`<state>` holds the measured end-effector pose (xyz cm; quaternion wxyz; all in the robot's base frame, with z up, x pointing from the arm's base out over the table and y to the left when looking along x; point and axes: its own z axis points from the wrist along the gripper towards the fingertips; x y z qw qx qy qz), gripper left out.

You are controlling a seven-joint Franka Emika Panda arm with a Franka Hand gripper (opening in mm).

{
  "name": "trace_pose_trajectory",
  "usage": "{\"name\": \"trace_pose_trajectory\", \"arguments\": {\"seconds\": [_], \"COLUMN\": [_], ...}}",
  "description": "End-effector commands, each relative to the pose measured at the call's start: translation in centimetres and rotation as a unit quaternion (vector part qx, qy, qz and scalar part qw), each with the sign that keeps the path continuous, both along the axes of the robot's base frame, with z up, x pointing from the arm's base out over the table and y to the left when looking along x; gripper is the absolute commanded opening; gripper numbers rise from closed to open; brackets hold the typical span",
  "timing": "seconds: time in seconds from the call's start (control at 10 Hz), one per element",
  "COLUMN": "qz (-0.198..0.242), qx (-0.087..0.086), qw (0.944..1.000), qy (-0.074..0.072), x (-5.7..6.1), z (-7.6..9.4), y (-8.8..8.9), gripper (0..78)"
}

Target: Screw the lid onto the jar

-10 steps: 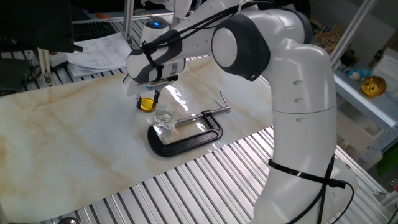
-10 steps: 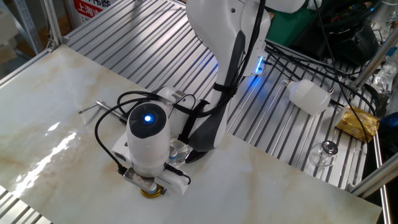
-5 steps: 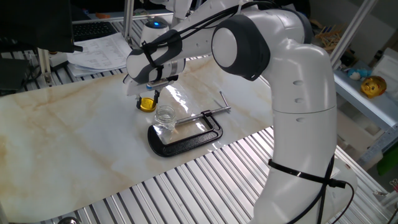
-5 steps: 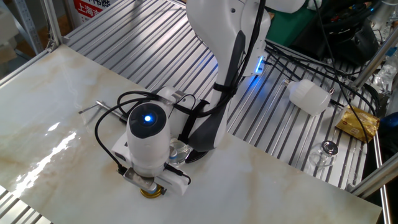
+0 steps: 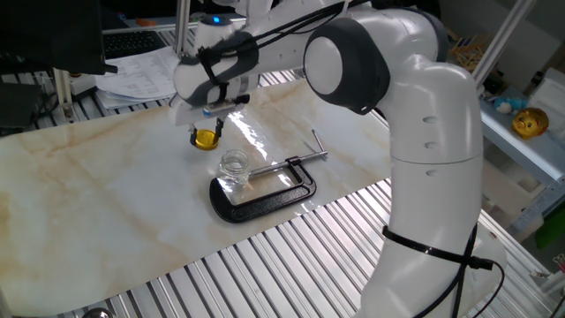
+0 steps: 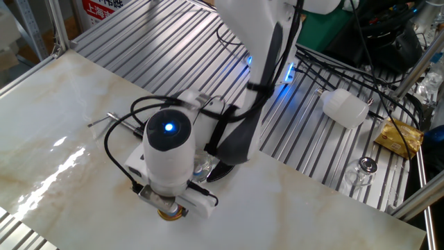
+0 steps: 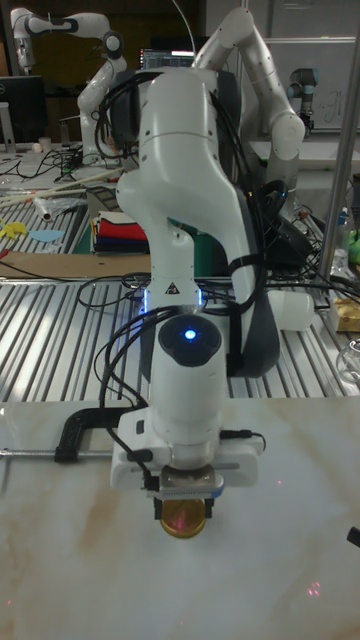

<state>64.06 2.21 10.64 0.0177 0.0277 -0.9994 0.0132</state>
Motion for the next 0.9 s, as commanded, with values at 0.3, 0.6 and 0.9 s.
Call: {"name": "trace_pose_trajectory", "arguments": {"seconds": [0.3,0.6,0.9], "qz": [-0.004,-0.009,-0.015], "qx": [-0.006,-0.007,-0.011], "qw": [0.9999,0.9998,0.9997], "qy": [0.012,0.015,0.016], "x": [-1.5,-3.3,-4.5], "z": [4.0,5.5,6.3], "y": [-0.6,-1.0,-0.1], "gripper": [1.1,1.1,1.1]}}
